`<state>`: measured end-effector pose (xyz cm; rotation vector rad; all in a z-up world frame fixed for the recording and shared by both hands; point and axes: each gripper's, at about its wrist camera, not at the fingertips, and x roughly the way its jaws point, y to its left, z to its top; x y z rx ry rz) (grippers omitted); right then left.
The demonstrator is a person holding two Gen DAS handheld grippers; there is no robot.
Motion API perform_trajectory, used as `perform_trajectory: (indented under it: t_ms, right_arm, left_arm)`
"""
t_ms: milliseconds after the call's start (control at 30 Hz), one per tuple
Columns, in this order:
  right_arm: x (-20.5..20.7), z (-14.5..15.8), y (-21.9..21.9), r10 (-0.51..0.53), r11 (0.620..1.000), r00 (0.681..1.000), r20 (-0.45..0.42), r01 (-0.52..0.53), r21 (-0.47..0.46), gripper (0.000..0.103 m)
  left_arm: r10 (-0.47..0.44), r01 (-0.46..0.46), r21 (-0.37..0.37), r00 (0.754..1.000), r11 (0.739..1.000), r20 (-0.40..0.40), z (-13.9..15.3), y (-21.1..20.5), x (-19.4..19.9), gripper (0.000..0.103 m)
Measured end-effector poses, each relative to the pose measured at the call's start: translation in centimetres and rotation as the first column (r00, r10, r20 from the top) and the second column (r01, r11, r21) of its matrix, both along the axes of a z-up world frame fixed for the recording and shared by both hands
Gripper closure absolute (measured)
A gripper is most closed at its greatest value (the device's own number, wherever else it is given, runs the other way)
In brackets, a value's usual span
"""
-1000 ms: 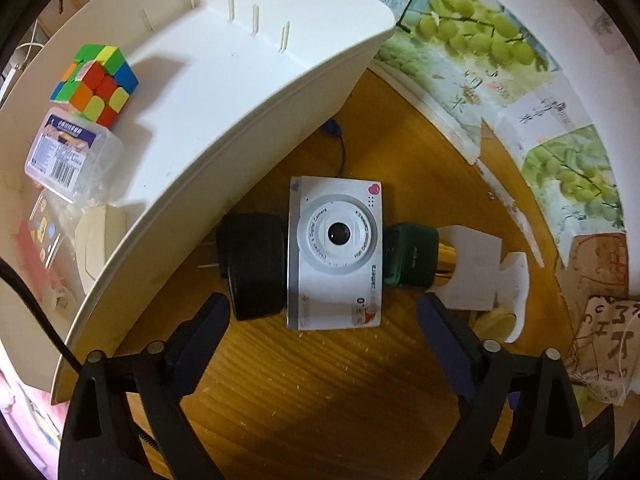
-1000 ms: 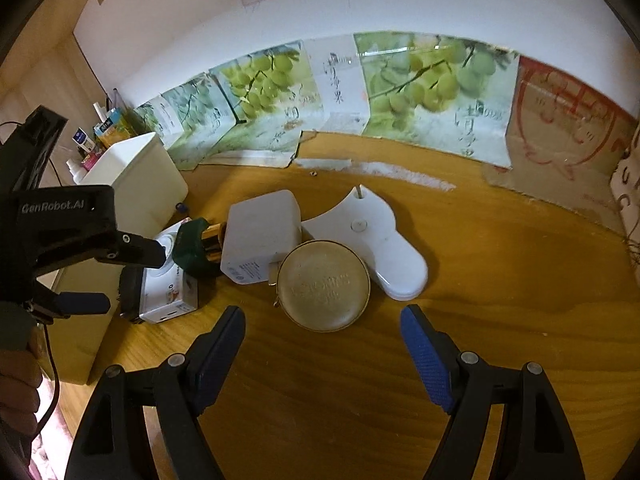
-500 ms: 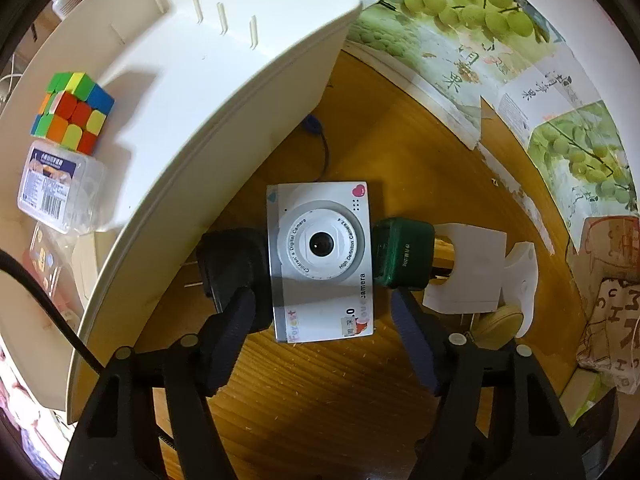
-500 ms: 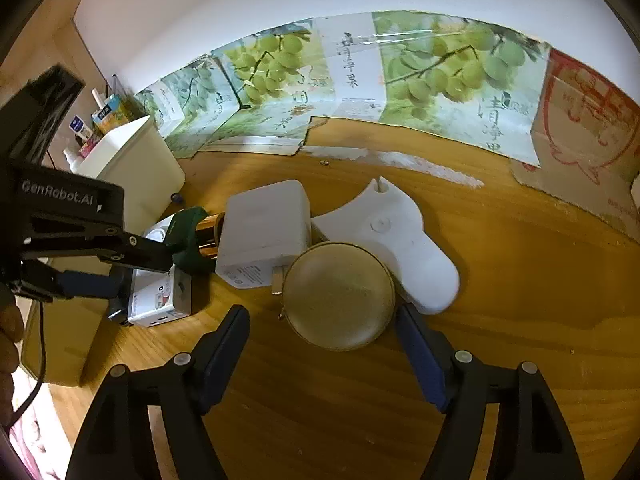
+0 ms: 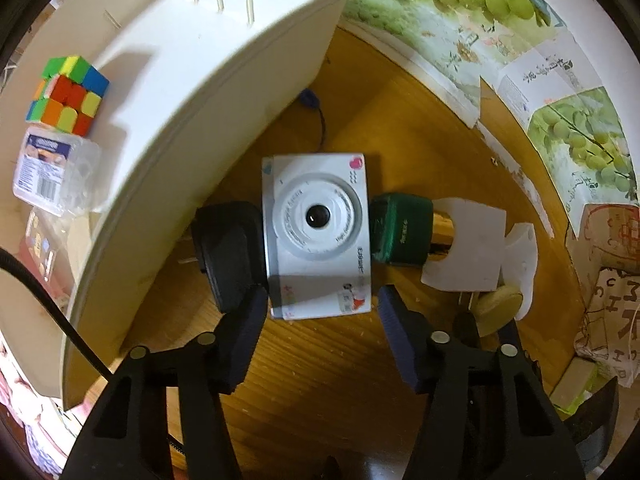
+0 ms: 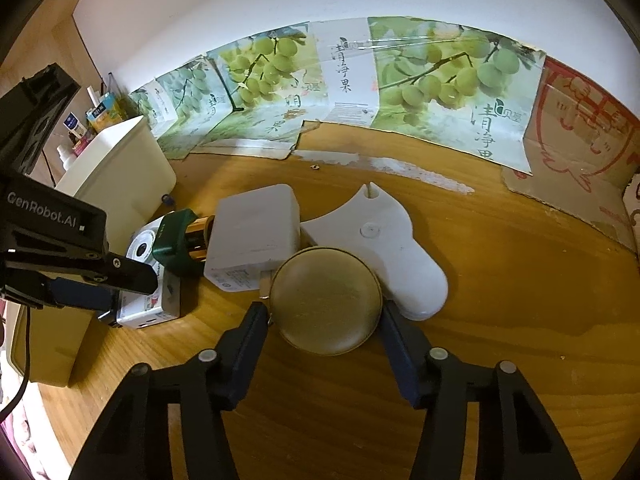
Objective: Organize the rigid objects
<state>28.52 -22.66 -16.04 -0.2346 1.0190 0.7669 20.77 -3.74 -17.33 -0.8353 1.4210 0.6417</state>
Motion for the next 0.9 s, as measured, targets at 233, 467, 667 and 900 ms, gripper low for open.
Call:
perform_trajectory:
  t_ms: [233, 467, 667, 900]
  right_arm:
    - [0.0, 0.0, -0.1, 0.011, 1.000, 1.000, -0.012, -0.011, 0.000, 0.047]
    - [-0.2, 0.0, 0.3, 0.027, 0.999, 1.000, 0.010, -0.027, -0.022, 0.044]
    - [-0.3, -0.1, 0.6, 0.036, 0.999, 0.999, 0.028, -0.035, -0.030, 0.043]
    - [-0.1, -0.1, 0.0, 0.026, 1.000, 1.000, 0.012, -0.026, -0.002, 0.048]
  left_arm:
    - [0.023, -0.023, -0.004, 1.000, 1.000, -0.007, -0.4, -0.1, -0.2, 0.045]
    - [0.003, -0.003, 0.023, 0.999, 1.000, -0.035, -0.6, -0.5, -0.4, 0.043]
    - [0.021, -0.024, -0.028, 0.994, 0.999, -0.111, -2.7, -0.6, -0.3, 0.039]
    - [0.062, -0.066, -0.055, 0.996, 0.996, -0.068, -2.0, 0.4, -0.6, 0.038]
